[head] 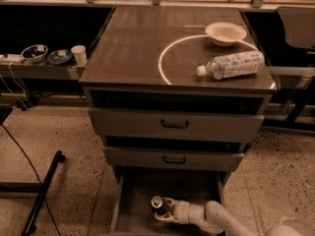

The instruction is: Place pepsi can into bottom drawer

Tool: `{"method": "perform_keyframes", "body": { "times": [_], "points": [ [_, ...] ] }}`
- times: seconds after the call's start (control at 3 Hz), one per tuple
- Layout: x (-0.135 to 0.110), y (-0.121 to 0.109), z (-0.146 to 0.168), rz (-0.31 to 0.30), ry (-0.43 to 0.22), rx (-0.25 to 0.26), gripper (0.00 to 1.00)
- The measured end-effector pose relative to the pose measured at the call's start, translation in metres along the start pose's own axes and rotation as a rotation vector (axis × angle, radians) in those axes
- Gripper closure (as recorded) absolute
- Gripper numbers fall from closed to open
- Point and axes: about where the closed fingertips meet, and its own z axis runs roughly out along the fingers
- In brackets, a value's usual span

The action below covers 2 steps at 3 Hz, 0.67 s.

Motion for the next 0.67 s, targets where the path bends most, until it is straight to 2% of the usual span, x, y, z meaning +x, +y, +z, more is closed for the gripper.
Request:
{"method": "perform_keyframes", "body": {
  "times": [0.33,0.67],
  "points": [
    [0.0,0.0,0.0,0.0,0.0,0.0,0.04],
    [0.0,0.0,0.0001,0.0,0.0,0.0,0.0]
  ]
}}
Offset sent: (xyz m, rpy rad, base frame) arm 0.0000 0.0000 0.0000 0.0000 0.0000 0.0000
